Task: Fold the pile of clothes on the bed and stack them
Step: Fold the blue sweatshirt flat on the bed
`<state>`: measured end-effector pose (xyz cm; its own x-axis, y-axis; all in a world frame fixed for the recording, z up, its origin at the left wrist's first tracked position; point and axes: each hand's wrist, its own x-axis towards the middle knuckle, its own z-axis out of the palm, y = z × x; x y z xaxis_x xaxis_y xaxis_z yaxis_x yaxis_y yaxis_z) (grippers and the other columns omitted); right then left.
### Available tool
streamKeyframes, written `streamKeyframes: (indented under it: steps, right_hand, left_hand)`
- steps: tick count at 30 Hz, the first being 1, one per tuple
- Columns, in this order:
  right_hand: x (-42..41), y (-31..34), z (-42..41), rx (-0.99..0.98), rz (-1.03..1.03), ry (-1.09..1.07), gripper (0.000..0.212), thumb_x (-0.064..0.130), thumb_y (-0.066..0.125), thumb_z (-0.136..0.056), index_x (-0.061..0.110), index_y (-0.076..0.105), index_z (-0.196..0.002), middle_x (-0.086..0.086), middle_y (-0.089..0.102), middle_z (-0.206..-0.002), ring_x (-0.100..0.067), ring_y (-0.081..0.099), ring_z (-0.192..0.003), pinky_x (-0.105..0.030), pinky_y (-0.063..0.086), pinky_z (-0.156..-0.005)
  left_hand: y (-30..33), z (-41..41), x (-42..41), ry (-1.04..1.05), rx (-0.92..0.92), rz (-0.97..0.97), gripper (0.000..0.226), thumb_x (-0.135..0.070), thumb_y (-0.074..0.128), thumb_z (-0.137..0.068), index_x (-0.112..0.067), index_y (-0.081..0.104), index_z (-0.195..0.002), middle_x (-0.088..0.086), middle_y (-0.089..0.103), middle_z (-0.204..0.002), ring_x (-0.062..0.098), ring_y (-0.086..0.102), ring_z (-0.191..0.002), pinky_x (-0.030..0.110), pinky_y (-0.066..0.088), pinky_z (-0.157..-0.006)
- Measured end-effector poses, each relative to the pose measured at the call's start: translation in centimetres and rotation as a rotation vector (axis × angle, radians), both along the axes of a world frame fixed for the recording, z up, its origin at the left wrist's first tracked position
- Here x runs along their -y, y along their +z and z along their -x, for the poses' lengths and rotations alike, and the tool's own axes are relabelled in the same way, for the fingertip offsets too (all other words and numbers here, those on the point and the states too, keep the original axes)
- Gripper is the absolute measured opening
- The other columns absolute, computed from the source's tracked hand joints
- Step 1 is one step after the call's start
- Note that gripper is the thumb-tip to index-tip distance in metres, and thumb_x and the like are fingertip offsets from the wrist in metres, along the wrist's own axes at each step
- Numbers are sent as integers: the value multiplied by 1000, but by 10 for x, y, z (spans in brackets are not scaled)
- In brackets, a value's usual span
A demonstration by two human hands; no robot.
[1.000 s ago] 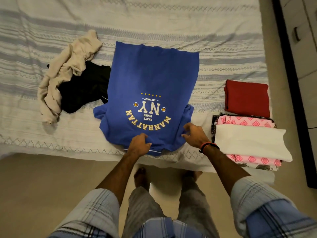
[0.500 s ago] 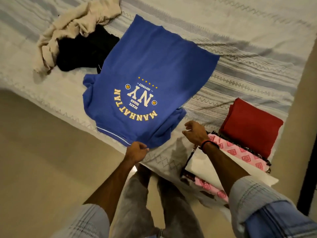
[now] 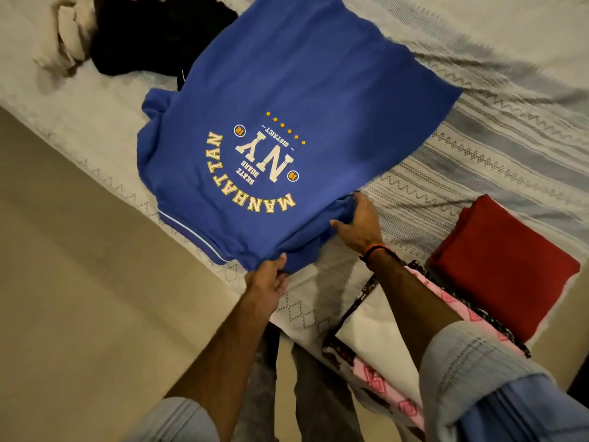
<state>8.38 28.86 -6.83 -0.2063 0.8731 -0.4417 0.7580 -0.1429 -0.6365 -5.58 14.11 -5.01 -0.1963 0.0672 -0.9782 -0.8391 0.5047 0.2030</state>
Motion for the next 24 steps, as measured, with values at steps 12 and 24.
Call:
streamKeyframes:
  steps: [12,24]
  right_hand:
    - [23,10,-39,-375,386,-349,21,14,66,-59,5,63,-77,-1,58,-75,-16,55,-73,-33,46,-70]
    - [60,16,-73,-531,479,-434,73,-4,54,-62,36,58,-122,0,59,-131,-23,60,-113,-42,56,-90]
  left_hand:
    - [18,-28,12,321,-126,-257,27,-12,61,-91,-19,59,-118,3,68,-109,27,65,-99,47,52,-94]
    - [33,-64,33,90,43,-147,11,-11,69,-88,-13,63,-96,5,69,-81,14,65,-71,26,55,-66]
